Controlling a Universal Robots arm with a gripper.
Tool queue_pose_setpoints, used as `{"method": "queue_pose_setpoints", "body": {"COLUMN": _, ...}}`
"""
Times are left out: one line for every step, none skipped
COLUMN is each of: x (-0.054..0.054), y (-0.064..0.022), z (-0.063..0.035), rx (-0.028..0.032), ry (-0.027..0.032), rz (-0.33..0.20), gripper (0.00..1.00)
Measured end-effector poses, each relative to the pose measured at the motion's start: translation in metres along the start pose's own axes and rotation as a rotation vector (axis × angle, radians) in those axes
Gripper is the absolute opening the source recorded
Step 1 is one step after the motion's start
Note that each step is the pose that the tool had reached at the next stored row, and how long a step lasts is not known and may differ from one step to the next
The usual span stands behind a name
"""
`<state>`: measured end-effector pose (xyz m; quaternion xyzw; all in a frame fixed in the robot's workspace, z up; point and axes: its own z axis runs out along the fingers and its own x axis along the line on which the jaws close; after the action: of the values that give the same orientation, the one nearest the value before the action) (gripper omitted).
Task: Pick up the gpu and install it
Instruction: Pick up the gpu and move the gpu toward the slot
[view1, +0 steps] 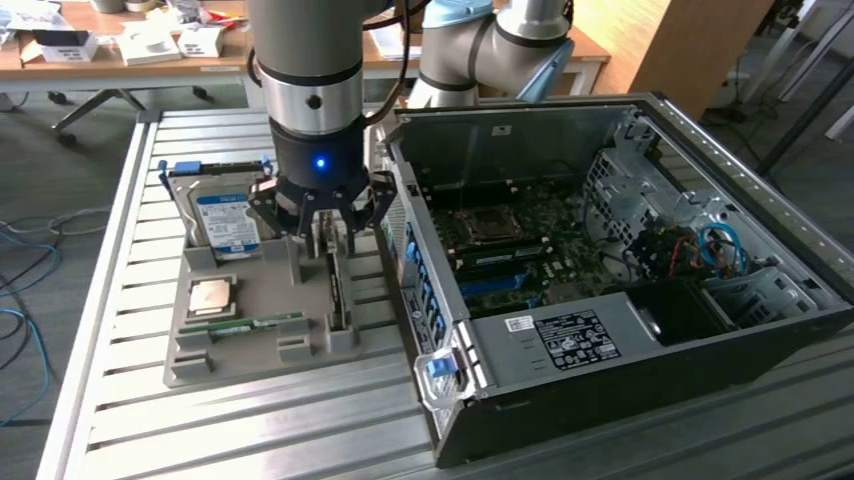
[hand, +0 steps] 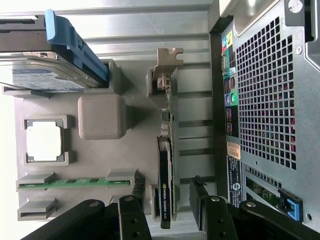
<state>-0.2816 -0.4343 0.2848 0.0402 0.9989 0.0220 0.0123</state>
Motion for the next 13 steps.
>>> {"method": "queue_pose_setpoints", "body": {"x": 0.0000, "y": 0.0000, "z": 0.0001, "rx": -0.0001, "ry": -0.0001, "rz": 0.000, "gripper": 0.49}}
{"method": "queue_pose_setpoints", "body": {"x": 0.0000, "y": 0.0000, "z": 0.0001, "rx": -0.0001, "ry": -0.0001, "rz": 0.000, "gripper": 0.49}}
{"method": "queue_pose_setpoints", "body": {"x": 0.0000, "y": 0.0000, "z": 0.0001, "rx": -0.0002, "ry": -0.0001, "rz": 0.000, "gripper": 0.49}}
{"method": "queue_pose_setpoints", "body": {"x": 0.0000, "y": 0.0000, "z": 0.0002, "rx": -0.0002, "ry": -0.0001, "rz": 0.000, "gripper": 0.49}}
{"method": "queue_pose_setpoints", "body": {"x": 0.0000, "y": 0.0000, "z": 0.0005, "rx": -0.0003, "ry": -0.0002, "rz": 0.000, "gripper": 0.49}}
{"method": "queue_pose_setpoints", "body": {"x": 0.0000, "y": 0.0000, "z": 0.0008, "rx": -0.0003, "ry": -0.0003, "rz": 0.000, "gripper": 0.49}}
{"method": "queue_pose_setpoints", "body": {"x": 0.0000, "y": 0.0000, "z": 0.0012, "rx": -0.0004, "ry": -0.0003, "rz": 0.000, "gripper": 0.49}}
{"method": "queue_pose_setpoints", "body": {"x": 0.0000, "y": 0.0000, "z": 0.0015, "rx": -0.0002, "ry": -0.0002, "rz": 0.000, "gripper": 0.49}}
{"method": "queue_pose_setpoints", "body": {"x": 0.0000, "y": -0.0001, "z": 0.0020, "rx": -0.0002, "ry": -0.0002, "rz": 0.000, "gripper": 0.49}}
{"method": "queue_pose_setpoints", "body": {"x": 0.0000, "y": -0.0001, "z": 0.0026, "rx": -0.0002, "ry": -0.0002, "rz": 0.000, "gripper": 0.49}}
{"method": "queue_pose_setpoints", "body": {"x": 0.0000, "y": -0.0001, "z": 0.0031, "rx": -0.0002, "ry": -0.0002, "rz": 0.000, "gripper": 0.49}}
{"method": "queue_pose_setpoints", "body": {"x": 0.0001, "y": -0.0001, "z": 0.0036, "rx": -0.0002, "ry": -0.0002, "rz": 0.000, "gripper": 0.49}}
{"method": "queue_pose_setpoints", "body": {"x": 0.0001, "y": -0.0002, "z": 0.0041, "rx": -0.0002, "ry": -0.0001, "rz": 0.000, "gripper": 0.49}}
